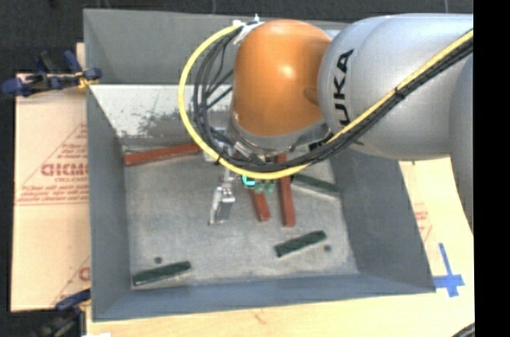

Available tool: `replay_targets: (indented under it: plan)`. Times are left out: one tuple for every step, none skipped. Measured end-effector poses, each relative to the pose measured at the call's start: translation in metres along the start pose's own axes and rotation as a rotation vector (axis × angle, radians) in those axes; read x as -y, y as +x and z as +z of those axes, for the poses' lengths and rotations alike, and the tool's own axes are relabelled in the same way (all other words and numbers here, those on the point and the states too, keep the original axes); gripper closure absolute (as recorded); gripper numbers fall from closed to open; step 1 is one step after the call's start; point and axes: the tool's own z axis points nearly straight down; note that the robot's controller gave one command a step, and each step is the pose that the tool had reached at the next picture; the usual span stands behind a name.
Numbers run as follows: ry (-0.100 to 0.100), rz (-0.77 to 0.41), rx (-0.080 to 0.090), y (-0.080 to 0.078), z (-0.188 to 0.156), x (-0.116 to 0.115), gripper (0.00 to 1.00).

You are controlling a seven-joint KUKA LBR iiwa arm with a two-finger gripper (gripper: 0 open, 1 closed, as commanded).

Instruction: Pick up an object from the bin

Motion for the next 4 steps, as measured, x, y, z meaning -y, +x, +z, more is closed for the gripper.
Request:
replay_targets:
  plan:
    - [-0.001, 0.003, 0.007, -0.002, -0.004, 0.001, 0.0]
    - [0.0, -0.073, 0.013, 0.013, 0.025, 0.0, 0.0]
    - [-0.001, -0.135, 0.01, 0.037, 0.086, -0.027, 0.0]
    - [0.001, -0.265, 0.003, 0.058, 0.107, -0.031, 0.0]
